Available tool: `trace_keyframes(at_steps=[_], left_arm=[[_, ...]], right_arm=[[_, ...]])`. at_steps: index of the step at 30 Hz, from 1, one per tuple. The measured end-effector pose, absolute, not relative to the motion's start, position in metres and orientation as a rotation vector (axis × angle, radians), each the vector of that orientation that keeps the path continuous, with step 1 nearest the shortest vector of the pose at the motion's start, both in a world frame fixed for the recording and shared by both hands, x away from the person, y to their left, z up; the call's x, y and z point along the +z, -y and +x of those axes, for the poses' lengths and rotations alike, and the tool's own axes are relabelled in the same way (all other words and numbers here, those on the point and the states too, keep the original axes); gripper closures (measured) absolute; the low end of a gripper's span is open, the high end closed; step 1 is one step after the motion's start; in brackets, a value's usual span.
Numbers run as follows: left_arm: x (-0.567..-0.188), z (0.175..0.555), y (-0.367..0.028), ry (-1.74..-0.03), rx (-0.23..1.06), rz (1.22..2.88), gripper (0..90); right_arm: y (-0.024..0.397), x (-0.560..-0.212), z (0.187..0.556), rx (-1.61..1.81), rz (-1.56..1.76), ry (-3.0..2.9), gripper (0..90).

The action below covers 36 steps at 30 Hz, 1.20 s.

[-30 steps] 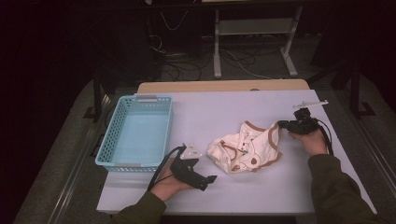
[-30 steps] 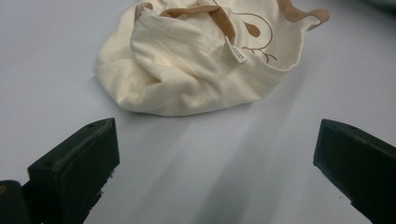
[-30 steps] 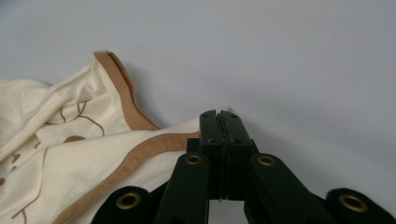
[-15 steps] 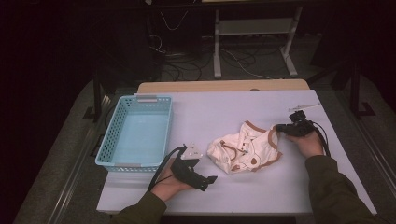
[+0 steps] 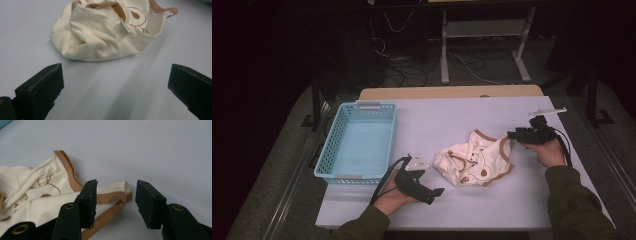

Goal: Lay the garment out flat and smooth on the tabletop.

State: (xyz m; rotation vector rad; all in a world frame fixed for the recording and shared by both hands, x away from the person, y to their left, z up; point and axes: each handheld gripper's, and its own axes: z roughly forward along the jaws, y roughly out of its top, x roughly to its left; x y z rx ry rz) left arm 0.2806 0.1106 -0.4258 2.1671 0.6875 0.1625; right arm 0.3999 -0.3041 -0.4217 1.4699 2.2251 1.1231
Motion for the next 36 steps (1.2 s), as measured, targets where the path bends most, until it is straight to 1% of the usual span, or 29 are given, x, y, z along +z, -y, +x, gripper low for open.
trace_keyframes(at_steps=[12,24,30,36], left_arm=[[-0.425,0.281,-0.112,-0.689,0.164,2.166,0.0],[-0.425,0.281,-0.112,-0.689,0.164,2.166,0.0],[-0.425,0.281,-0.113,-0.689,0.166,2.17,0.0],[-0.425,0.281,-0.112,-0.698,0.164,2.162,0.0]], right_arm=[[0.3,-0.406,0.383,1.119,1.408,-2.262,48.9],[0.297,-0.405,0.365,1.097,1.37,-2.32,49.5],[0.299,-0.409,0.353,1.082,1.369,-2.355,51.0],[0.299,-0.412,0.343,1.07,1.355,-2.383,55.1]])
